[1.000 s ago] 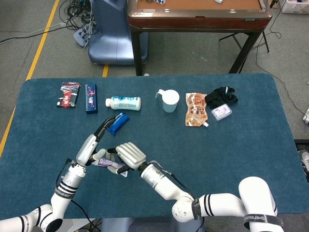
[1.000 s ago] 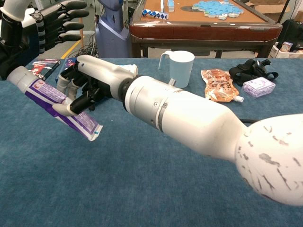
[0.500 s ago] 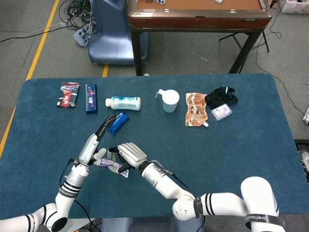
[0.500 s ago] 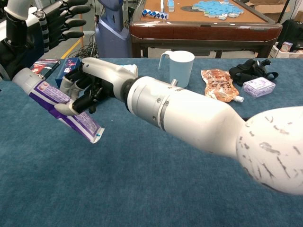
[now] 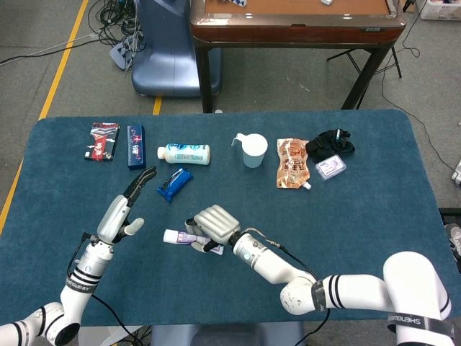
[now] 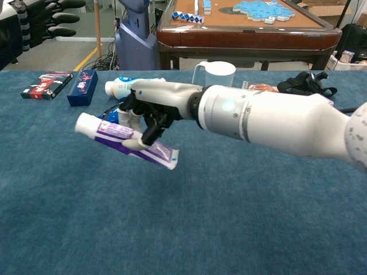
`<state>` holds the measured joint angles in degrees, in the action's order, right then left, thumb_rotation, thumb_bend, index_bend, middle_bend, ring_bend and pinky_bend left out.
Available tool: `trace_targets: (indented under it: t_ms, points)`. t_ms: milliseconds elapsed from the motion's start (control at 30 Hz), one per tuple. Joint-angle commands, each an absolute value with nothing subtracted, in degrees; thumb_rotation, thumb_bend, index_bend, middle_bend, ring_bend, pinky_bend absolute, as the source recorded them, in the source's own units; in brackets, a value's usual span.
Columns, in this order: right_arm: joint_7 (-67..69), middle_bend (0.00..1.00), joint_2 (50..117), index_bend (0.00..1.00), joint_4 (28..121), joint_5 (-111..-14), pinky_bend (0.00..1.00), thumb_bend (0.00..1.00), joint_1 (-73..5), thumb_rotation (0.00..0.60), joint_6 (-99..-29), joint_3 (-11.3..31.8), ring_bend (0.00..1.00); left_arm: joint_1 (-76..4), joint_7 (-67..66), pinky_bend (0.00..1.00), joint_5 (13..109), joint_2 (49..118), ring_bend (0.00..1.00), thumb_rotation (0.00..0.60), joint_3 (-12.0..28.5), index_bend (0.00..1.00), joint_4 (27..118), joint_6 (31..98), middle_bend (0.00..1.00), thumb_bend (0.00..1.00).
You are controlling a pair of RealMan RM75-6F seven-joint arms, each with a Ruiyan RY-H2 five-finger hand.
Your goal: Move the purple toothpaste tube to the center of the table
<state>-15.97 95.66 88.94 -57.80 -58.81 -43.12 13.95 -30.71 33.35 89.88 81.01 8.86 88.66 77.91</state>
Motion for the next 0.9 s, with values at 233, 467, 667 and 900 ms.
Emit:
trace_targets:
  t_ms: [233,467,667,900]
  points:
    - [-27.8,0.6,89.59,0.77,90.26,-50.27,0.39,0.59,-59.65,0.6,-43.63,6.3,0.48,-28.5,30.44,0.03,89.93,77.42,0.0,0.0,5.81,0.0,89.17,77.02,0.0,0.0]
    - [-30.32,0.41,88.93,0.53,90.53,-48.9,0.32,0.45,-59.49,0.6,-44.61,3.89,0.33,-27.58,28.21,0.03,89.75,76.3,0.0,0.0,4.96,0.0,89.6,76.79,0.0,0.0]
    - [-28.85,0.22,87.0,0.19,93.0,-51.45,0.26,0.4,-57.66,0.6,-47.46,3.69,0.19,-27.21,26.21,0.03,89.23,75.37,0.0,0.0,4.58,0.0,90.34,75.94,0.0,0.0]
    - [-22.94,0.16,80.14,0.08,98.6,-57.52,0.26,0.36,-52.66,0.6,-53.36,4.55,0.16,-26.8,23.87,0.03,88.65,73.12,0.0,0.0,4.18,0.0,90.78,74.79,0.0,0.0]
